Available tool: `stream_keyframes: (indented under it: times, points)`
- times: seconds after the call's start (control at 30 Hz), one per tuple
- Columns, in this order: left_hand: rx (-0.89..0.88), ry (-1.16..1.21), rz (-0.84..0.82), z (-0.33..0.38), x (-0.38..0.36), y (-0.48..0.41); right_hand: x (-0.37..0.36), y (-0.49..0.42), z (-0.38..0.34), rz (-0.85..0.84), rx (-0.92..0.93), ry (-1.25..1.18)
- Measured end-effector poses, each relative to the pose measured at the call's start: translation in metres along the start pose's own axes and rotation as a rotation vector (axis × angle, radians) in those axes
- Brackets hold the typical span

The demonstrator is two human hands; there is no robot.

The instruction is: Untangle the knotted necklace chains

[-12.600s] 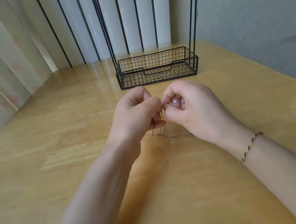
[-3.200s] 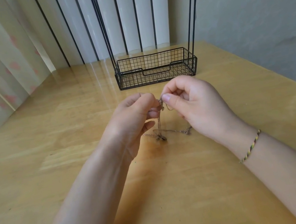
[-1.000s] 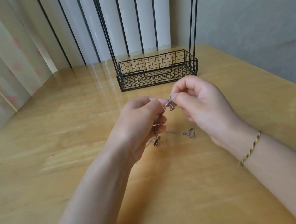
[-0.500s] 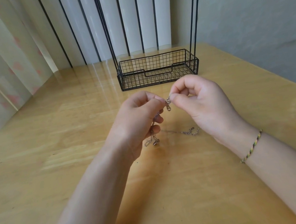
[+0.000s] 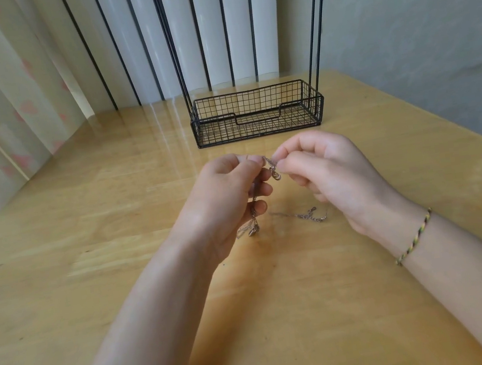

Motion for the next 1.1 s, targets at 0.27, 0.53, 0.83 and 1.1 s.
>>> stream_keyframes:
  times: [0.27, 0.53, 0.83, 1.1]
  points:
    - [-0.058, -0.071, 0.008, 0.002, 0.002, 0.0, -0.006, 0.002, 0.007, -0.061, -0.072, -0.01]
    - [-0.115, -0.178, 0.002, 0.002, 0.004, -0.002, -0.003, 0.002, 0.006, -0.019, -0.075, -0.127]
    - [-0.236, -0.438, 0.043, 0.008, 0.001, -0.003, -0.003, 0.0, 0.011, 0.05, -0.116, -0.231]
    - [-0.401, -0.657, 0.161, 0.02, 0.003, 0.002, -0.009, 0.001, 0.011, 0.009, -0.094, -0.179]
Point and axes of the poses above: each hand's wrist, its own y-axis away from the middle knuckle, its own x-axis out of the back of the hand, z = x × y, the point moved 7 cm from there along -y, towards the middle knuckle, and after that the axes turned 4 degrees about -x, right-handed, at the moved point
